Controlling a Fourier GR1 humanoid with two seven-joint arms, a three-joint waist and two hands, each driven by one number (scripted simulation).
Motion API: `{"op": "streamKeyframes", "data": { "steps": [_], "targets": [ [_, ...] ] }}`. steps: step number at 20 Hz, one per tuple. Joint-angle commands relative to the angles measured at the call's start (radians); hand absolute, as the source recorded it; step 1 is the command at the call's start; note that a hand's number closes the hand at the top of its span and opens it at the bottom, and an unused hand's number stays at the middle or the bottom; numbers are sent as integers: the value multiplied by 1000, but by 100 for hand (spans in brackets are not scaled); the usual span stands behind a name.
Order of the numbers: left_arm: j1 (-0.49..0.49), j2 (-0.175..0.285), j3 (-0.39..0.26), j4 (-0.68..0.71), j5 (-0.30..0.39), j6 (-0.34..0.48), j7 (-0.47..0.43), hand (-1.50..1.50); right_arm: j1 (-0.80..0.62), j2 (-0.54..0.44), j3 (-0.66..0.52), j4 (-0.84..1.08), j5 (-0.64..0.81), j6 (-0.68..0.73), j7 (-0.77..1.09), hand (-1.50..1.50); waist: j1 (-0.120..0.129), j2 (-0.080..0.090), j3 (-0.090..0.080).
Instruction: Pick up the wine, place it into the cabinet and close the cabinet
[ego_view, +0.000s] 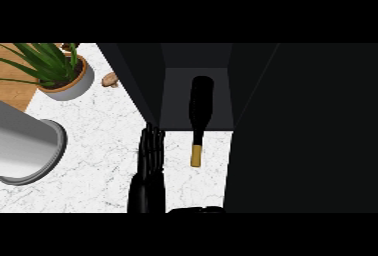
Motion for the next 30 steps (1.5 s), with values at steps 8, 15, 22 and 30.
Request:
{"op": "streamKeyframes", "data": {
  "steps": [8, 15, 22, 30],
  "targets": [
    [169, 231, -15, -265, -37, -100, 27, -150, 63, -21, 47, -82, -134, 84, 83, 150, -1, 0, 0],
    [294, 382, 32, -398, 3, -224, 5, -150, 66, -33, 66, -173, -157, 87, 154, 150, -2, -1, -1],
    [369, 470, 193, -431, 97, -325, -25, -150, 174, 31, 226, -137, -194, 87, 196, 150, -2, -1, -1],
    [451, 525, 339, -506, 170, -358, -19, -150, 208, -2, 428, -166, -117, 180, 163, 150, -2, -4, -1]
  ]
}}
